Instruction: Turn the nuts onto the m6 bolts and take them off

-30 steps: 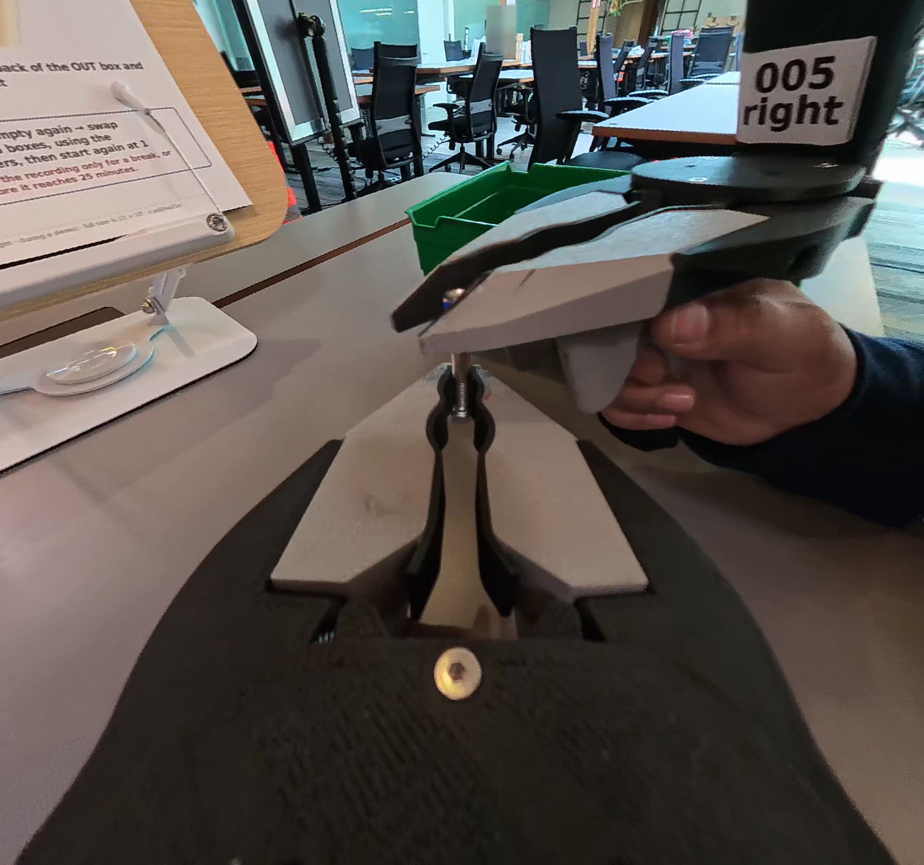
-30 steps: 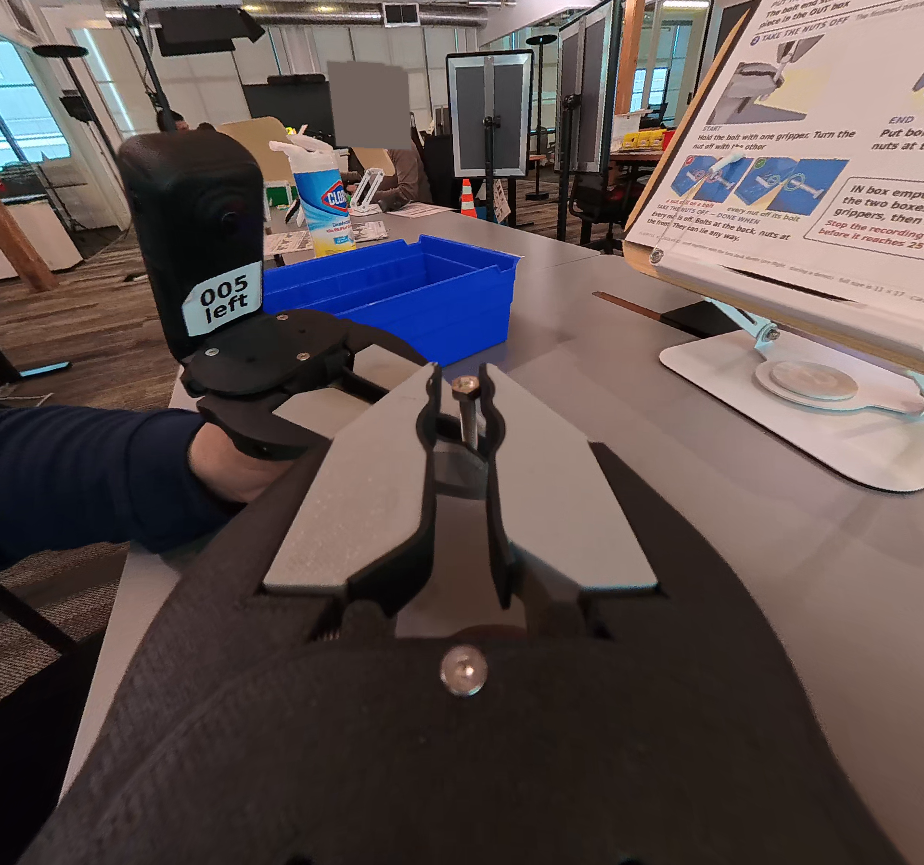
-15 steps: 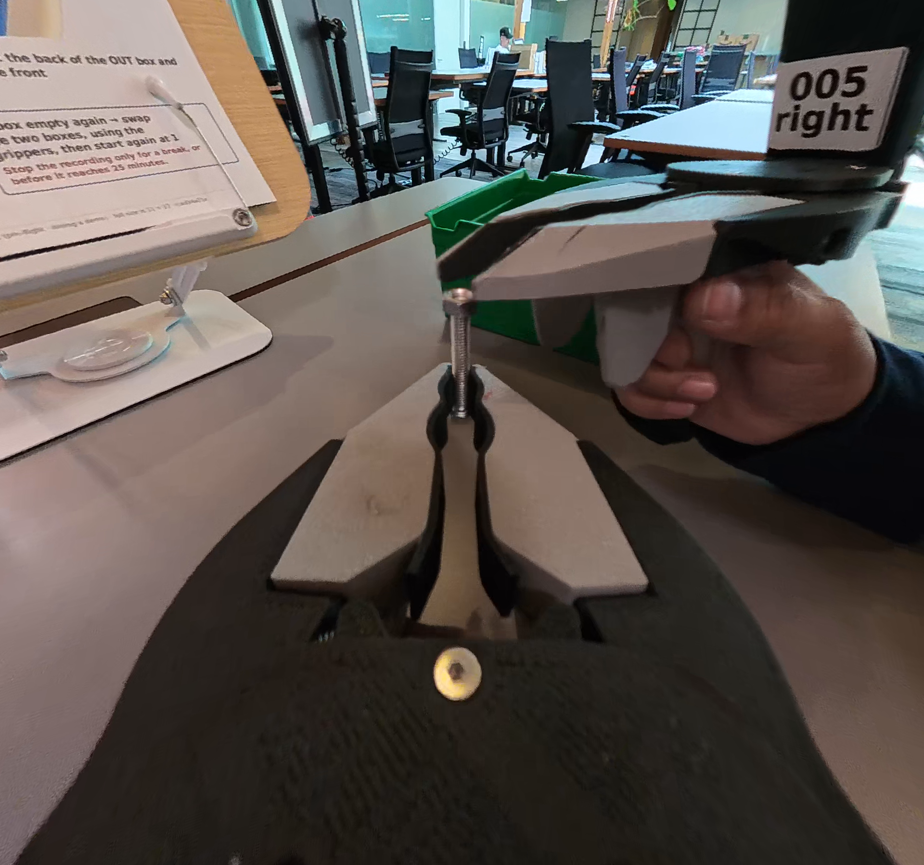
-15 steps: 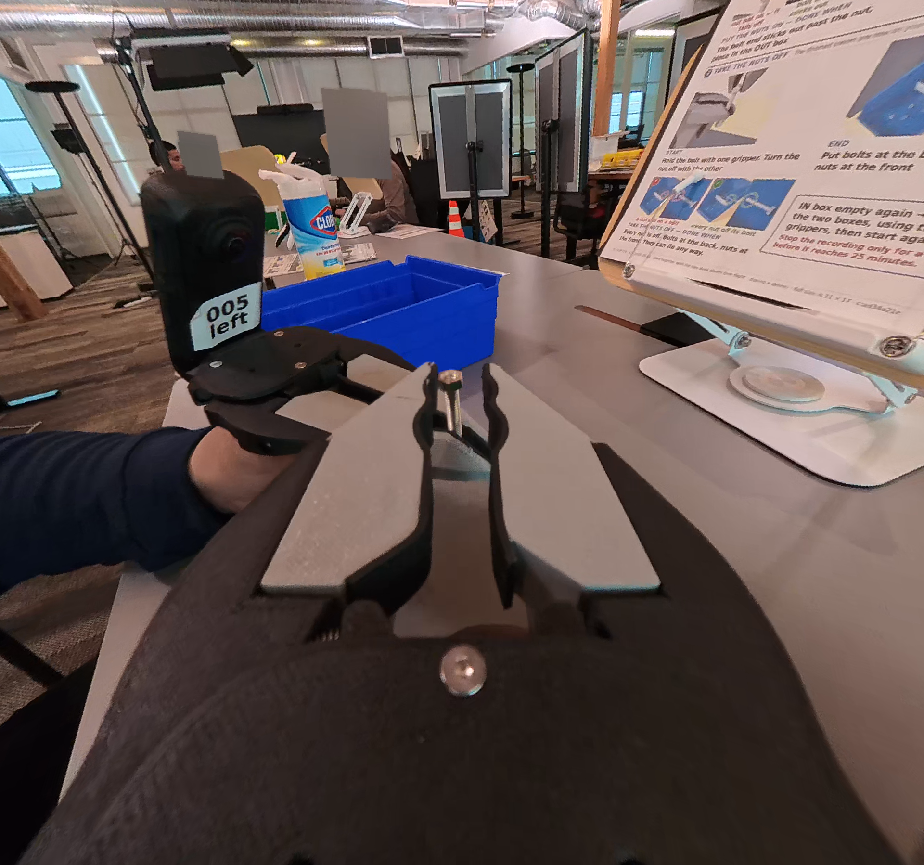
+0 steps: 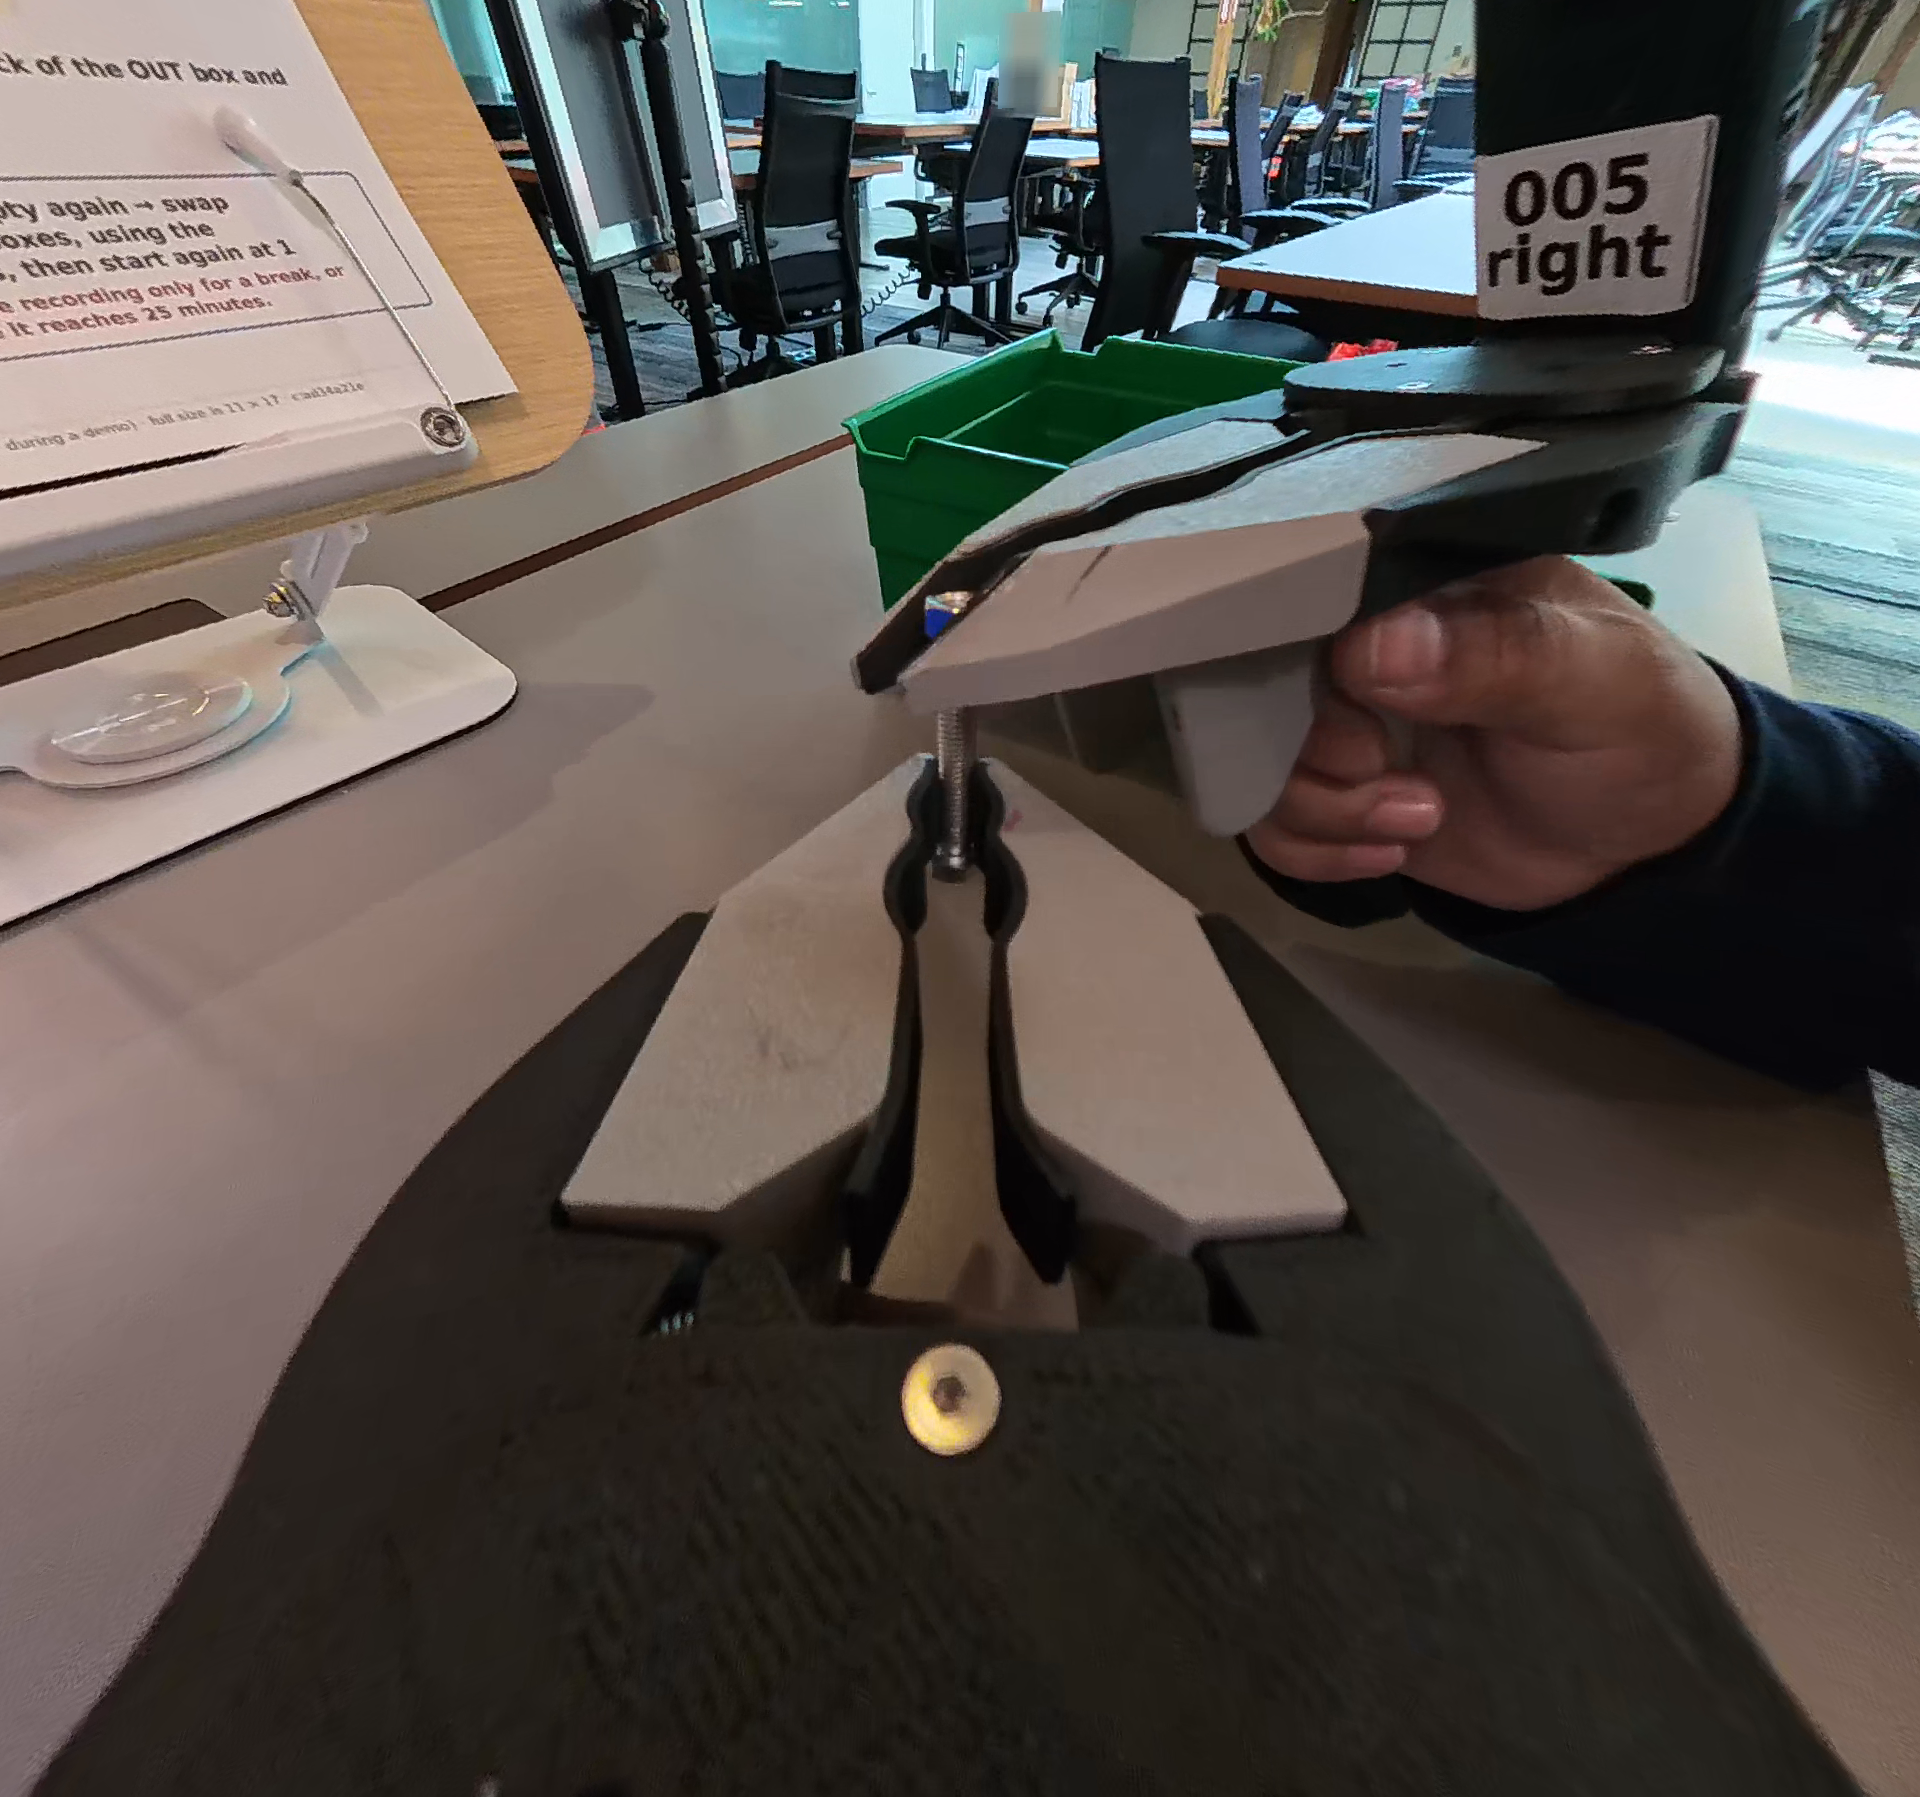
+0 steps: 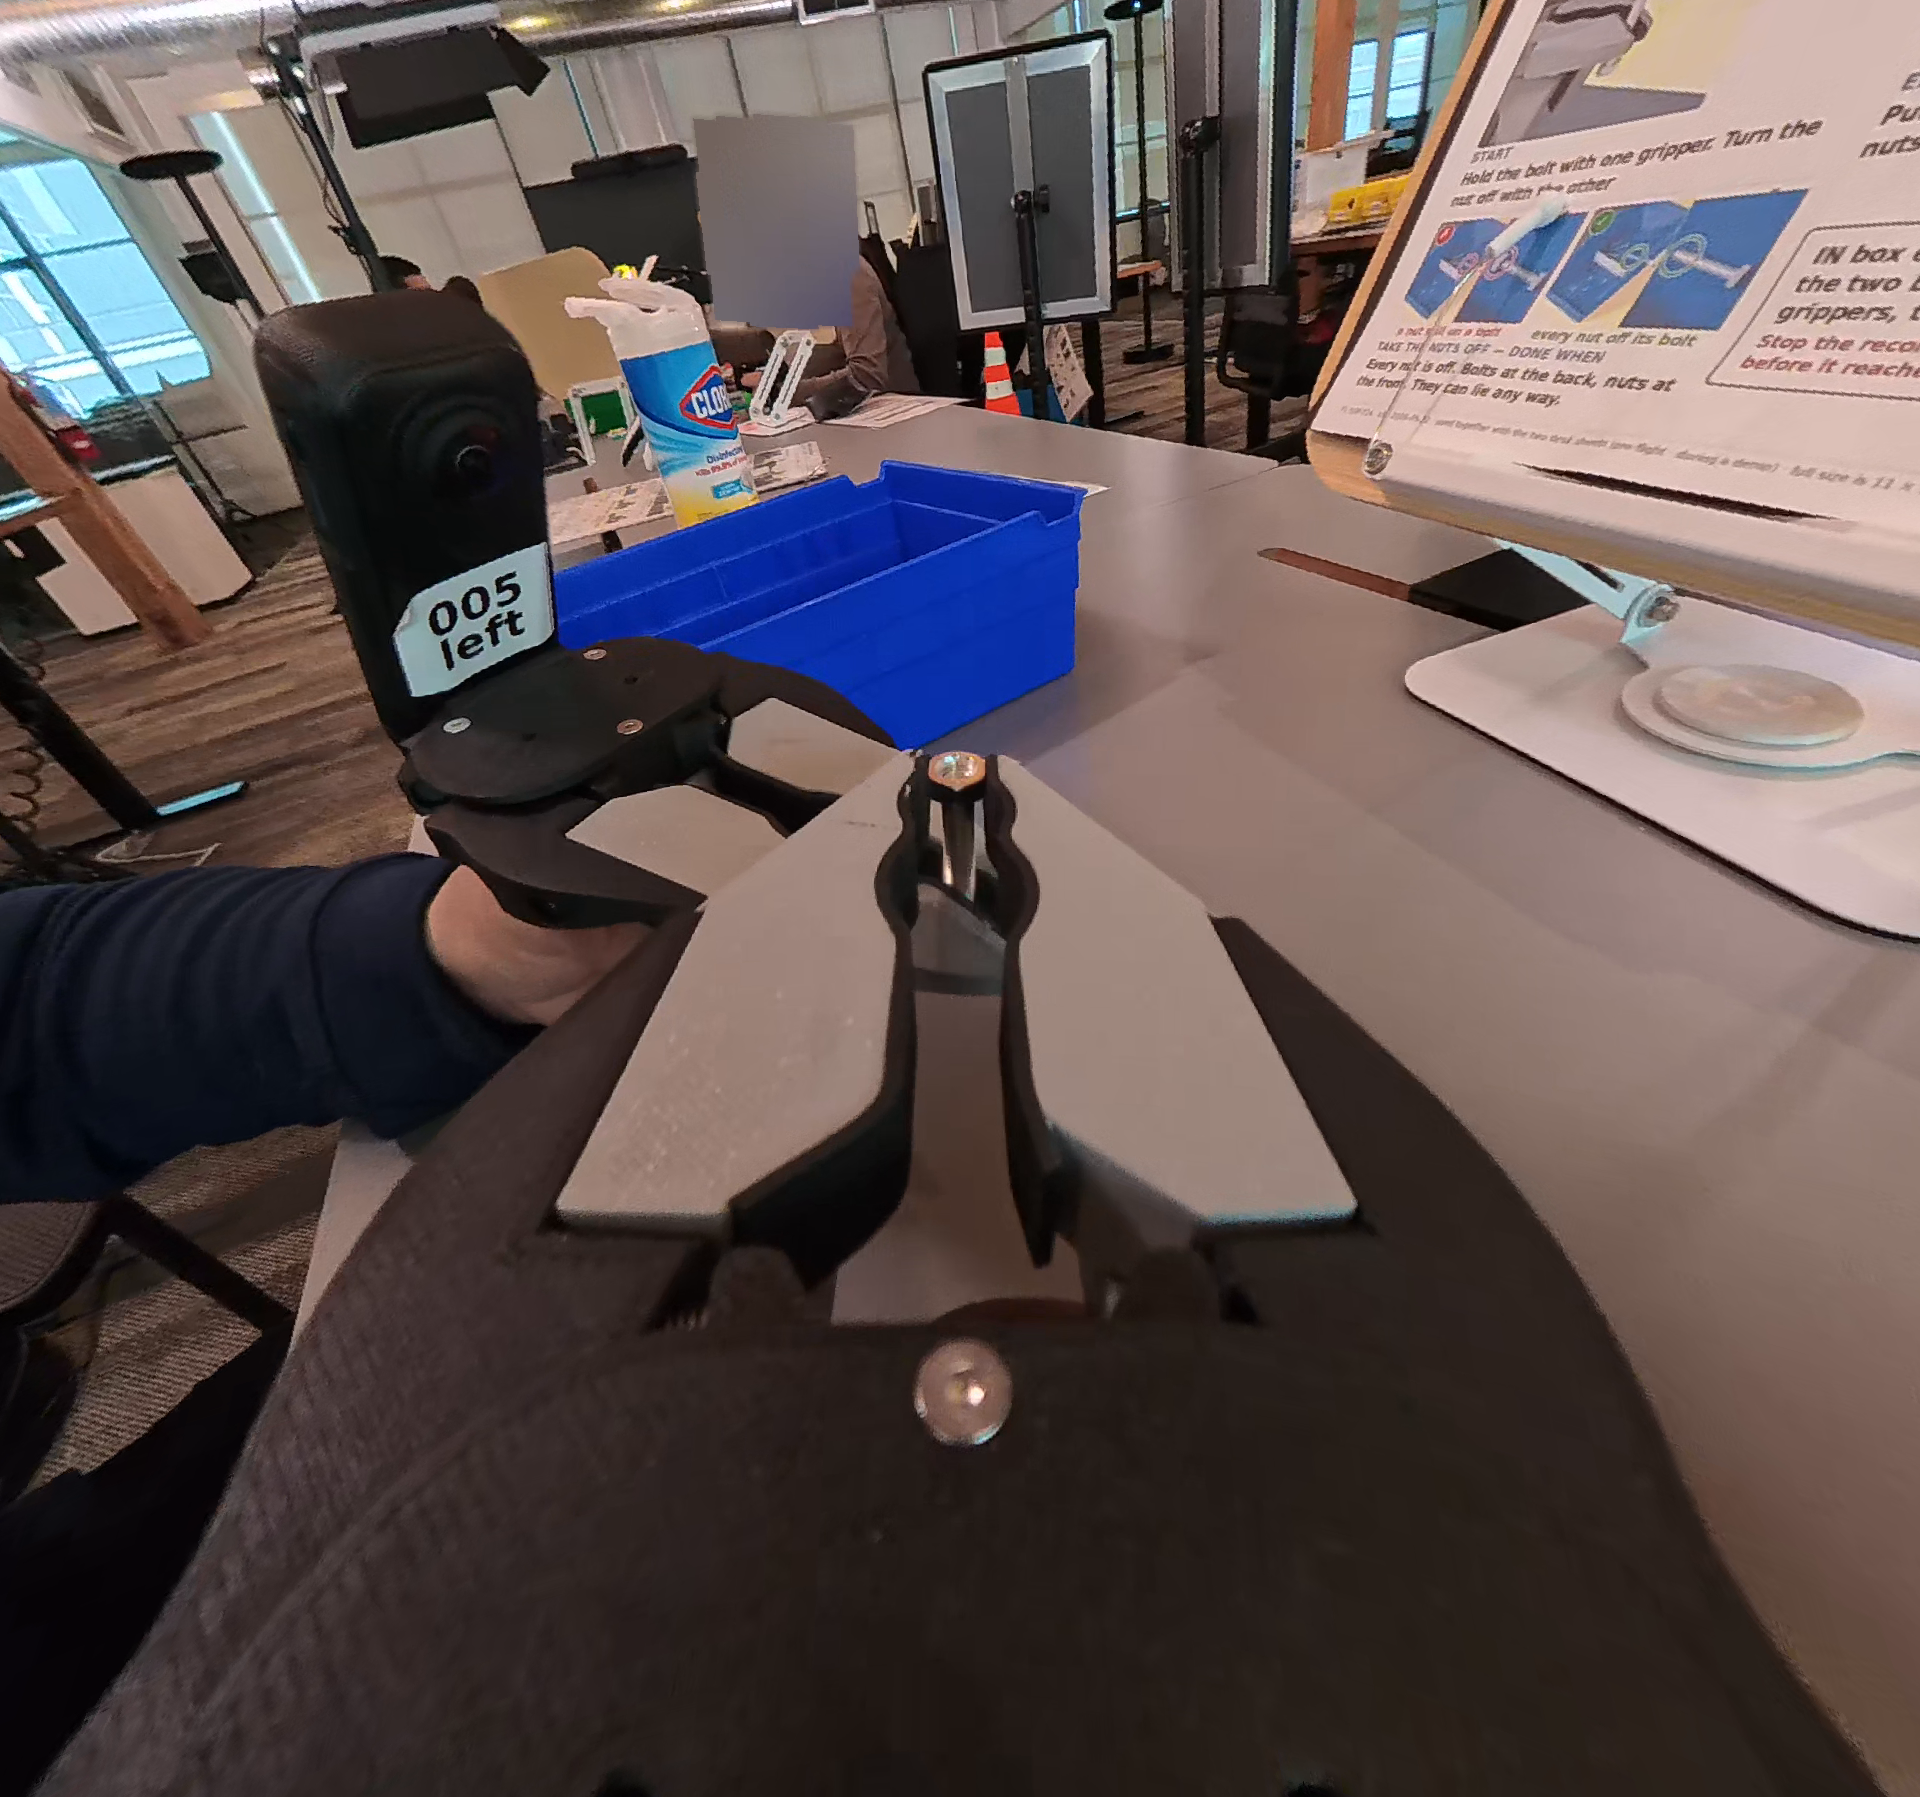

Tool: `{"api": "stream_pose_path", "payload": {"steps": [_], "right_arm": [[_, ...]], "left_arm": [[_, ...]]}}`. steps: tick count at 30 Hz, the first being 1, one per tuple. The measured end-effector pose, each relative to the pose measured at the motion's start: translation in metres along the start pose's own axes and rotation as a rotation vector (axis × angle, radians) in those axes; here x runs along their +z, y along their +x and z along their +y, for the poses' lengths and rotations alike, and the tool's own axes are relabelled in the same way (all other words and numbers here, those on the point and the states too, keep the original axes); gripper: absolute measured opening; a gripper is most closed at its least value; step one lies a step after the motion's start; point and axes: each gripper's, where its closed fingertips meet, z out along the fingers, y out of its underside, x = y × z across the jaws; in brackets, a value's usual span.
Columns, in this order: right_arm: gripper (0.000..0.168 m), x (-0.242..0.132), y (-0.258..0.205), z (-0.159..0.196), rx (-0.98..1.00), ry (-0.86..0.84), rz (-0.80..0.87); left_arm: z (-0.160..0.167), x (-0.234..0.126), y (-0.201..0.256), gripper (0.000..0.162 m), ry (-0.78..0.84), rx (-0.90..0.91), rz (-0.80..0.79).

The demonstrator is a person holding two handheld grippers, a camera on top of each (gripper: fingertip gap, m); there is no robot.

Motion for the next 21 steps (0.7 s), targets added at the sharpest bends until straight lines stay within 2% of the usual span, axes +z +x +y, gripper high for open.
{"api": "stream_pose_path", "payload": {"steps": [4, 15, 16, 18, 21], "right_arm": [[0.006, -0.002, 0.002, -0.002, 0.005, 0.005, 0.004], [0.006, -0.001, -0.002, -0.001, 0.023, 0.007, -0.020], [0.007, 0.000, -0.001, -0.001, 0.023, 0.006, -0.014], [0.020, -0.001, 0.000, -0.003, 0.023, 0.016, -0.006], [0.023, -0.003, 0.000, -0.007, 0.026, 0.039, -0.004]], "left_arm": [[-0.004, -0.002, -0.002, 0.008, 0.019, 0.003, -0.010], [-0.011, -0.005, 0.001, 0.002, 0.050, 0.015, 0.007], [-0.010, -0.005, -0.002, 0.002, 0.046, 0.020, -0.014], [-0.009, -0.006, -0.006, 0.002, 0.043, 0.013, -0.031], [-0.008, -0.007, -0.015, 0.002, 0.043, -0.015, -0.058]]}}
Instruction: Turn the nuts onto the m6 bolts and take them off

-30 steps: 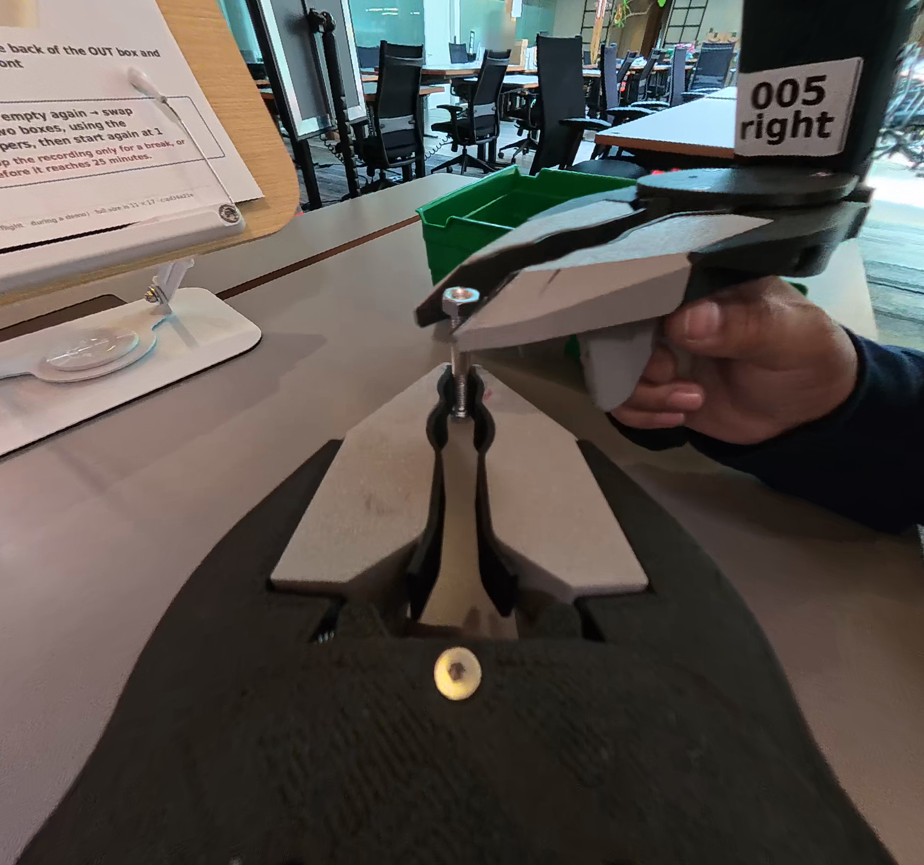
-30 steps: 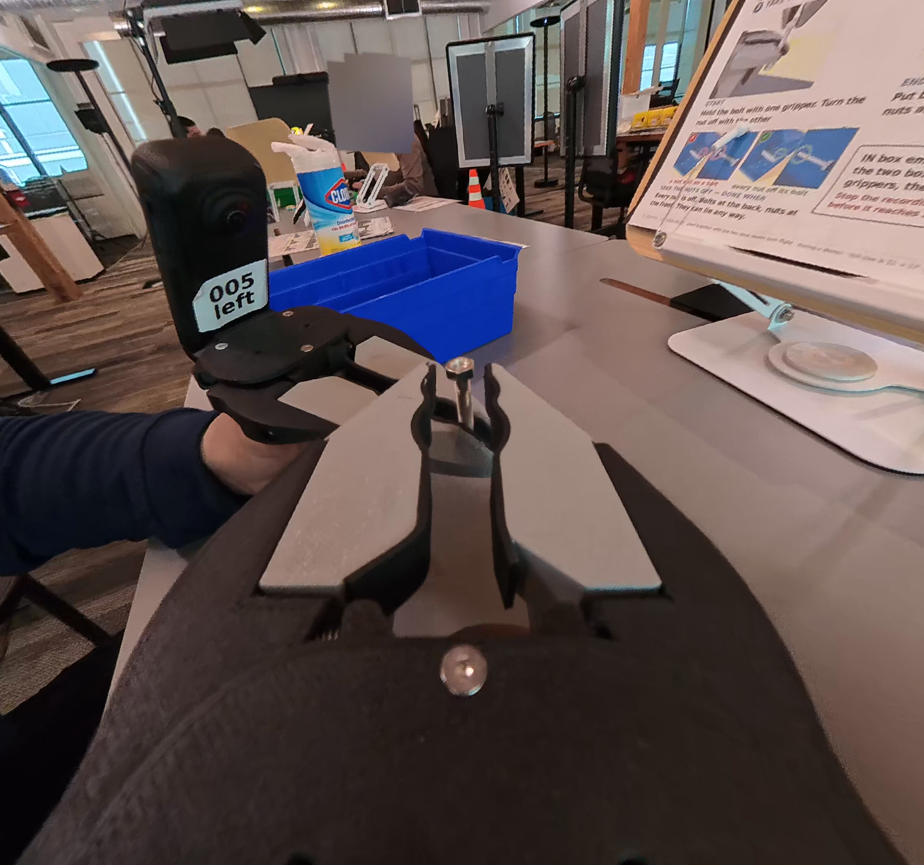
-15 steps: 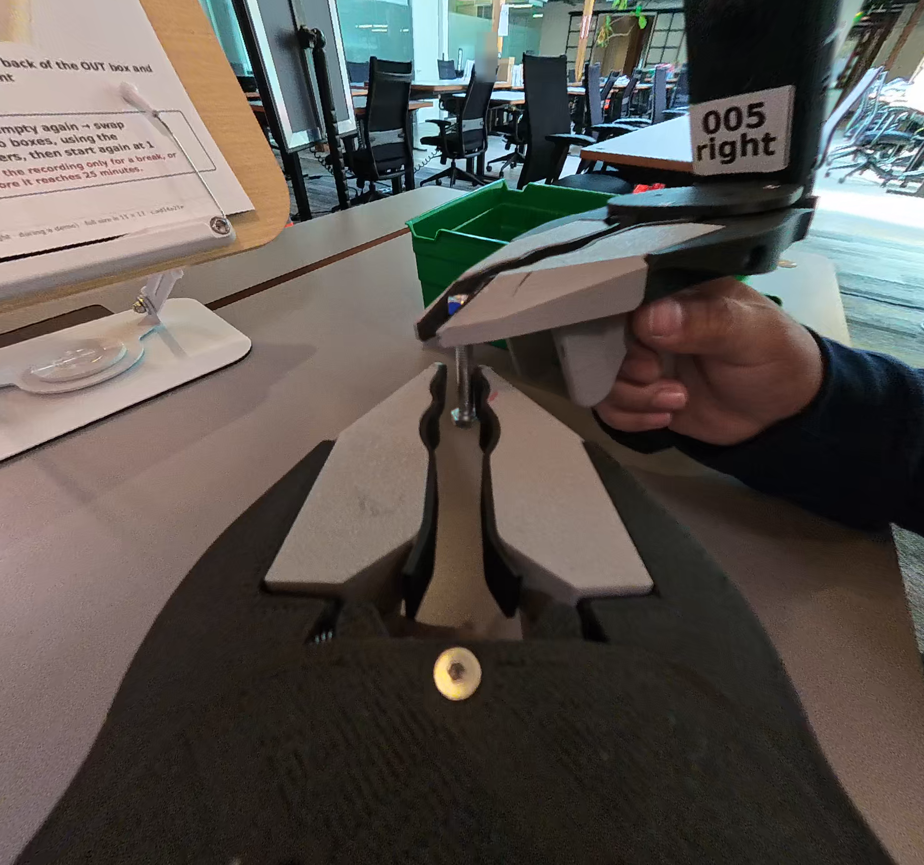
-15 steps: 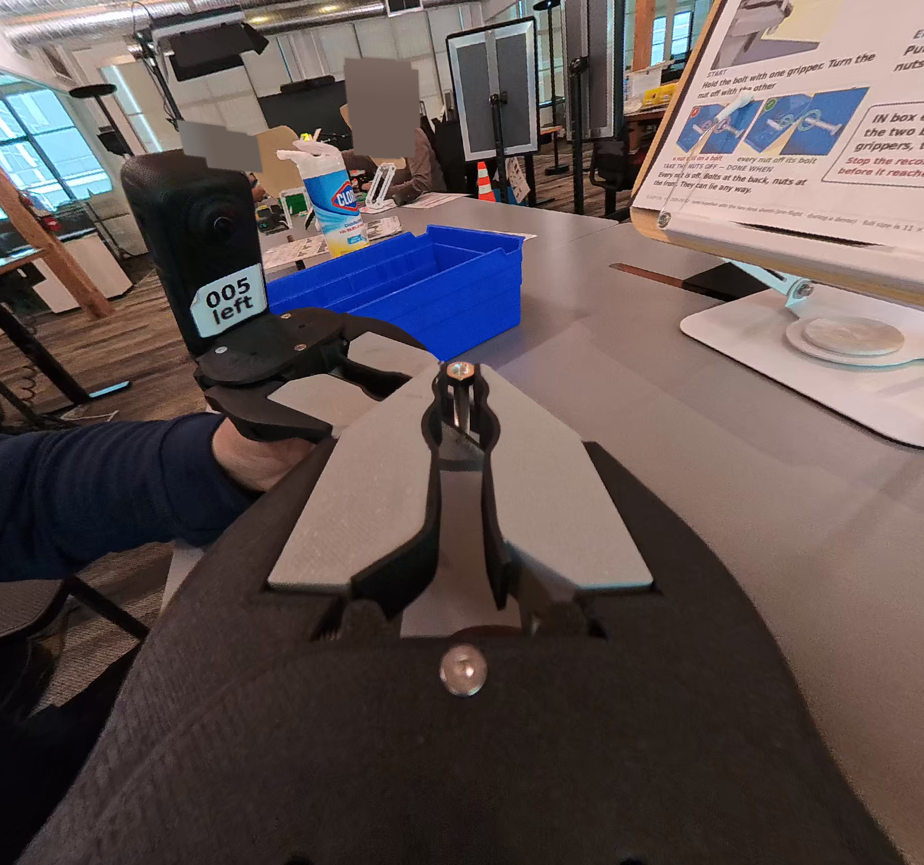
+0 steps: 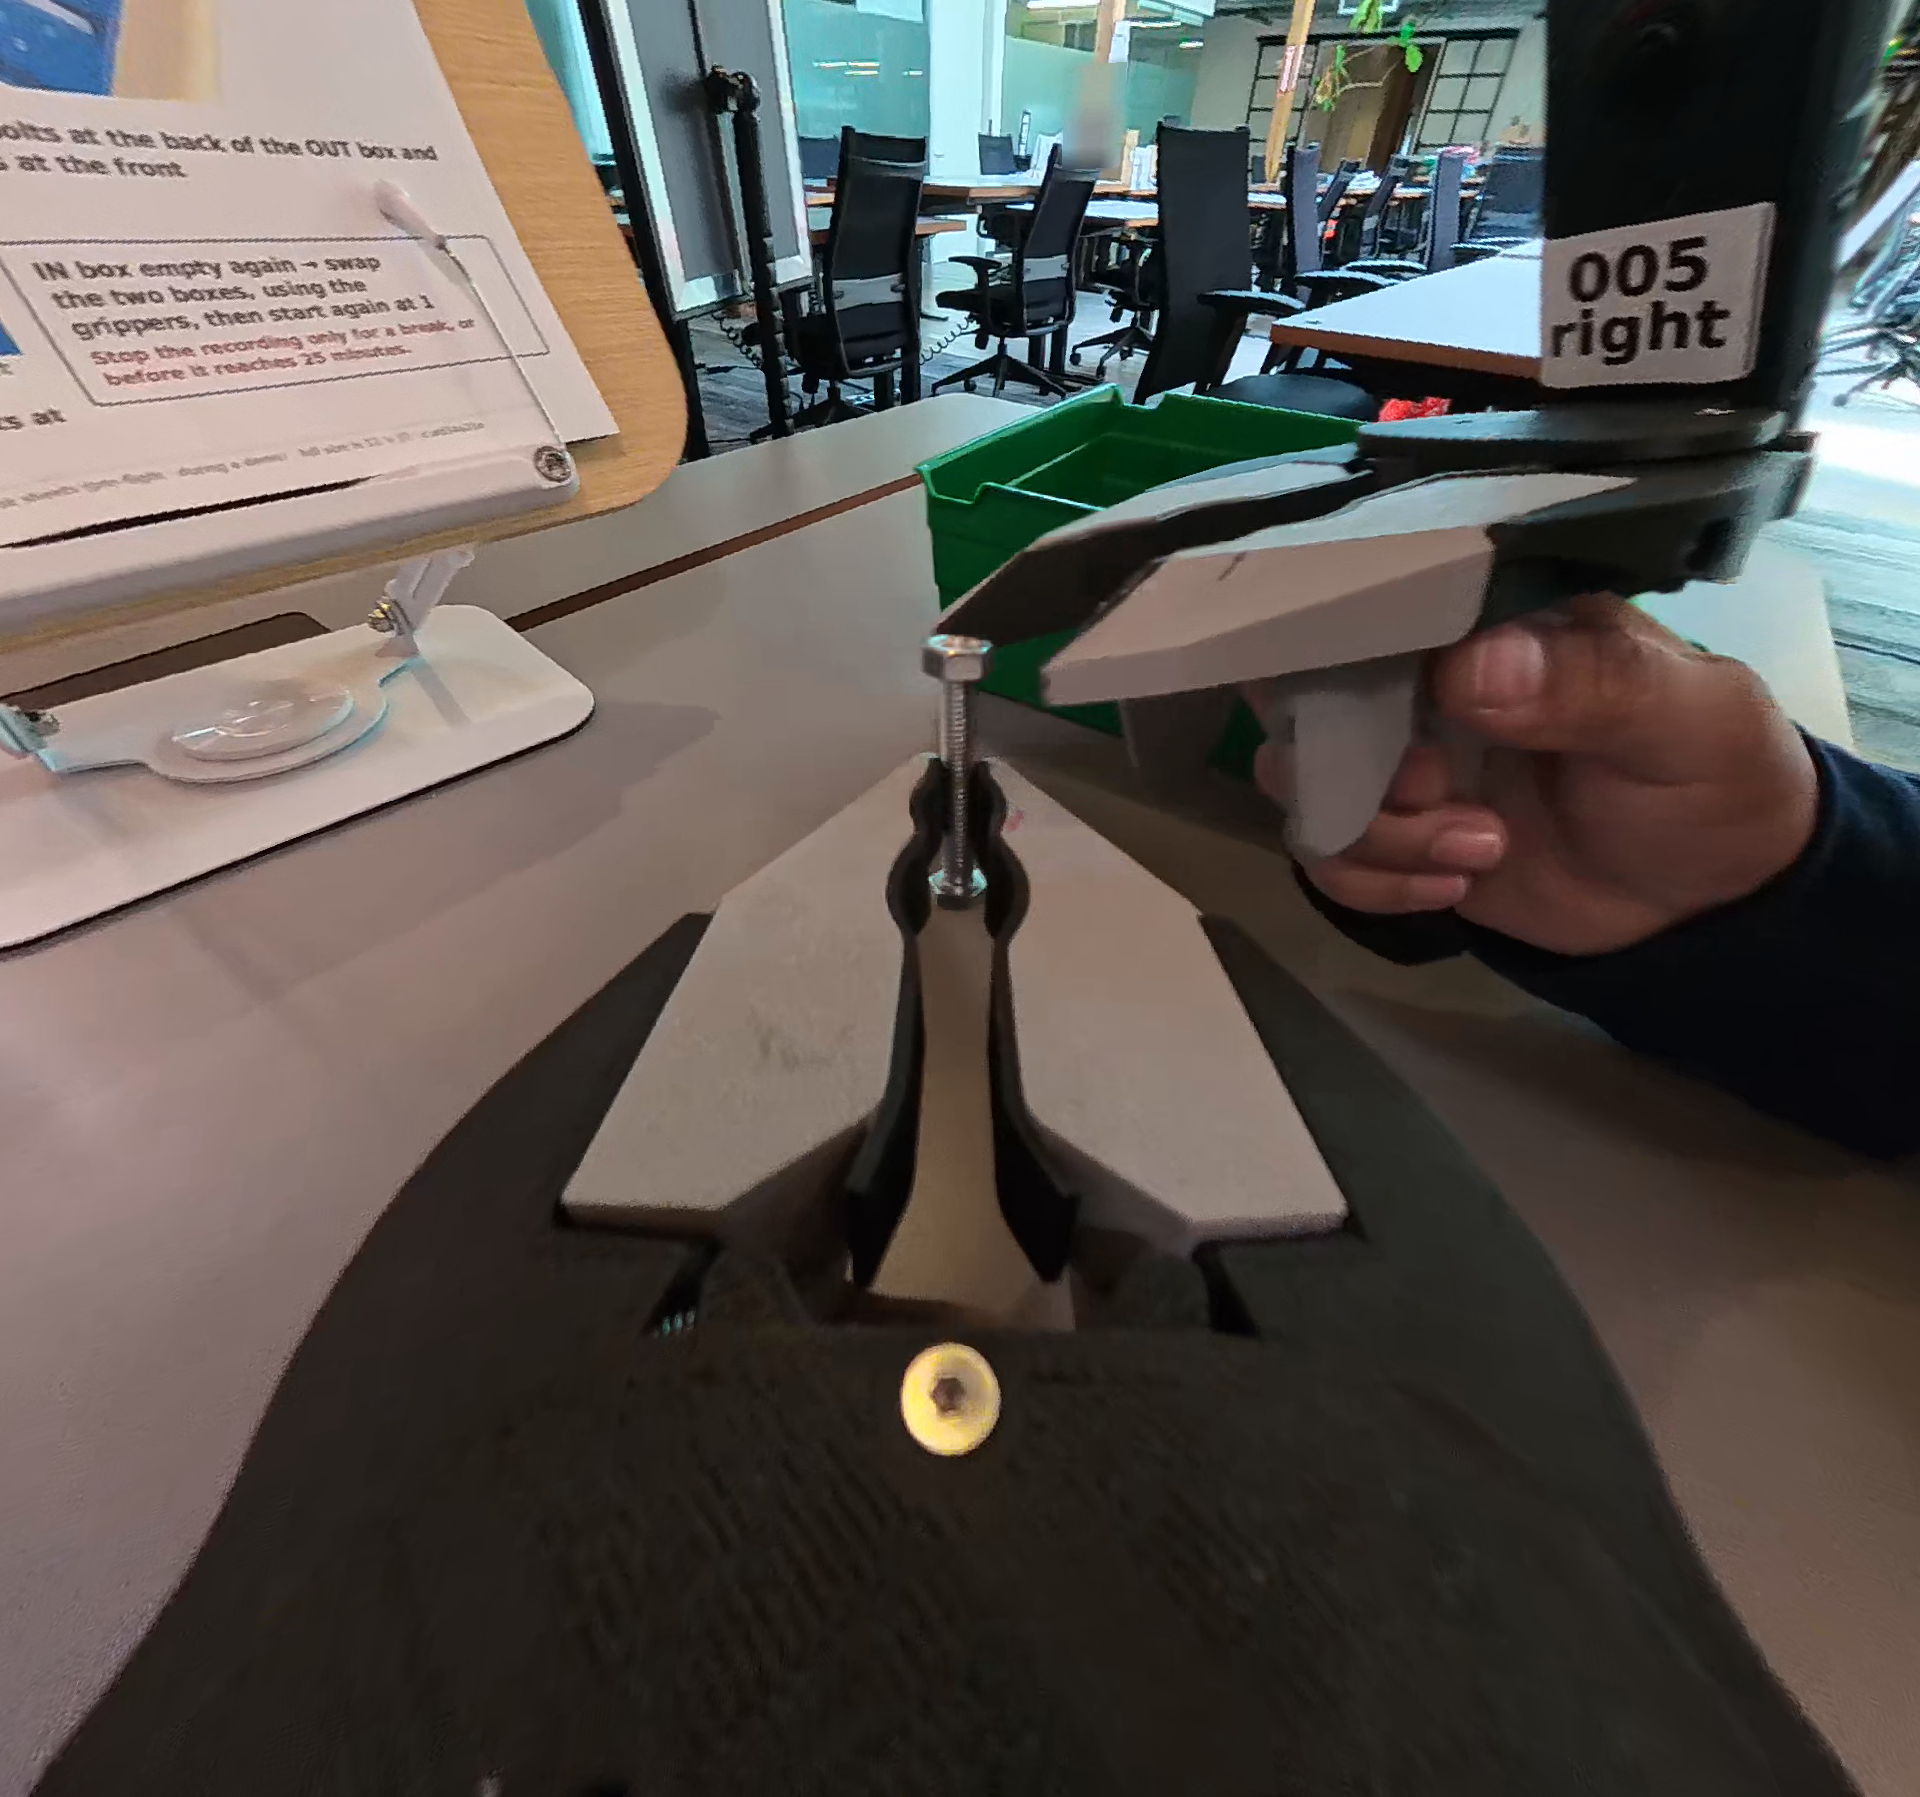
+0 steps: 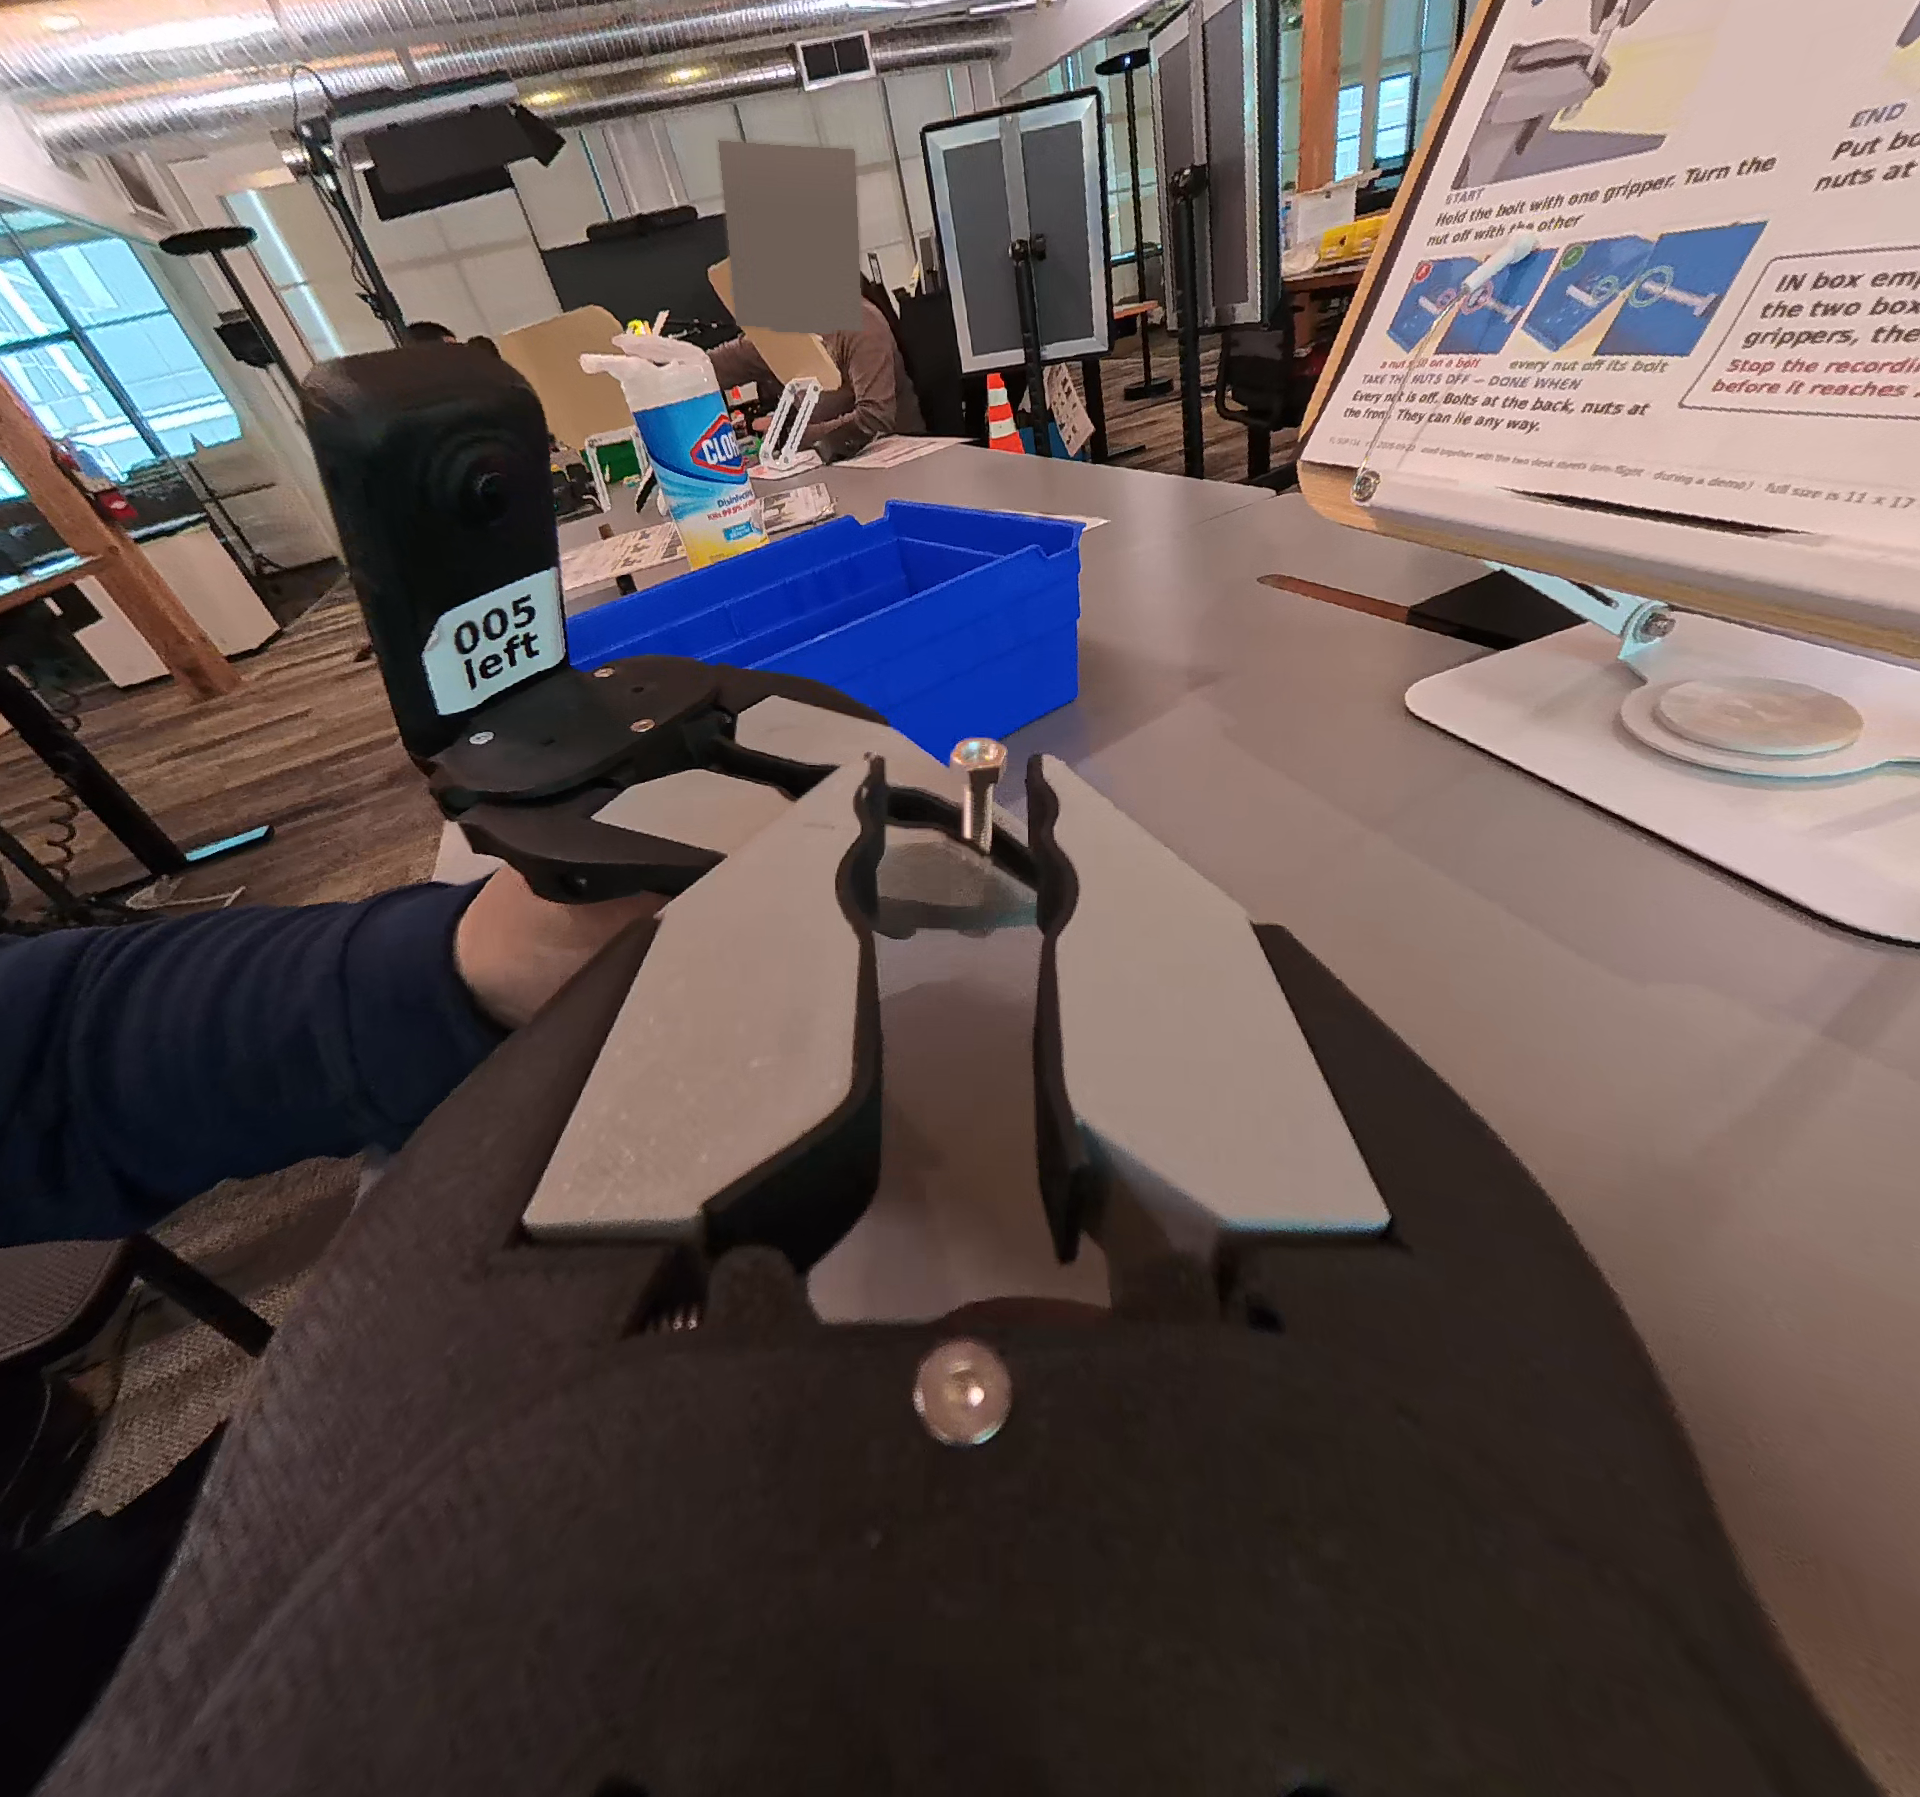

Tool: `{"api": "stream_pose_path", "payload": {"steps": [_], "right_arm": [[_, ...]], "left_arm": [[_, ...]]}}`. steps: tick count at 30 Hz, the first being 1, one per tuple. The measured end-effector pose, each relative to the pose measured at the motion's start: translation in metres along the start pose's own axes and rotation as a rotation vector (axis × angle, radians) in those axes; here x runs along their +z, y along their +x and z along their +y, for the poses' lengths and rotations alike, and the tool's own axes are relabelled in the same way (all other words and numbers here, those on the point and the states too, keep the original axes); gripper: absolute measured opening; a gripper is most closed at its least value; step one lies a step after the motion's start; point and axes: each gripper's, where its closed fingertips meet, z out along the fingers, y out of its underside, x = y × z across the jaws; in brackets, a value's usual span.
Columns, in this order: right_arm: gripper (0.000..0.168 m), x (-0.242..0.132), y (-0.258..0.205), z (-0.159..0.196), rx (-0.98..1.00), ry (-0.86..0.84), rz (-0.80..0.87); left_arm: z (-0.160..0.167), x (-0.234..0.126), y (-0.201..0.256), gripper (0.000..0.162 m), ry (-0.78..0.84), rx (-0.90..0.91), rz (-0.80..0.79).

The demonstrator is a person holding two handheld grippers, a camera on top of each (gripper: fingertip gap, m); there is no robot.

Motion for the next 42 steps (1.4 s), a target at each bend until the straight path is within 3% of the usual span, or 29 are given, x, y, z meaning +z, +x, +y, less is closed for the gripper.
{"api": "stream_pose_path", "payload": {"steps": [14, 19, 22, 38, 42], "right_arm": [[0.012, 0.008, -0.008, 0.008, -0.038, -0.023, -0.002], [0.027, 0.005, -0.003, 0.005, -0.011, -0.012, 0.009], [0.028, 0.003, 0.000, 0.002, -0.001, 0.005, 0.016], [0.008, 0.003, -0.008, 0.002, -0.045, 0.004, 0.000], [0.008, 0.000, -0.012, -0.007, -0.023, 0.054, -0.034]], "left_arm": [[0.000, 0.003, 0.023, 0.002, 0.002, 0.061, 0.060], [-0.003, 0.000, 0.013, 0.002, 0.020, 0.028, 0.039], [-0.005, -0.001, 0.010, 0.002, 0.025, 0.026, 0.025], [-0.001, 0.002, 0.019, 0.002, 0.004, 0.050, 0.056], [0.005, 0.003, 0.030, 0.002, -0.031, -0.009, 0.165]]}}
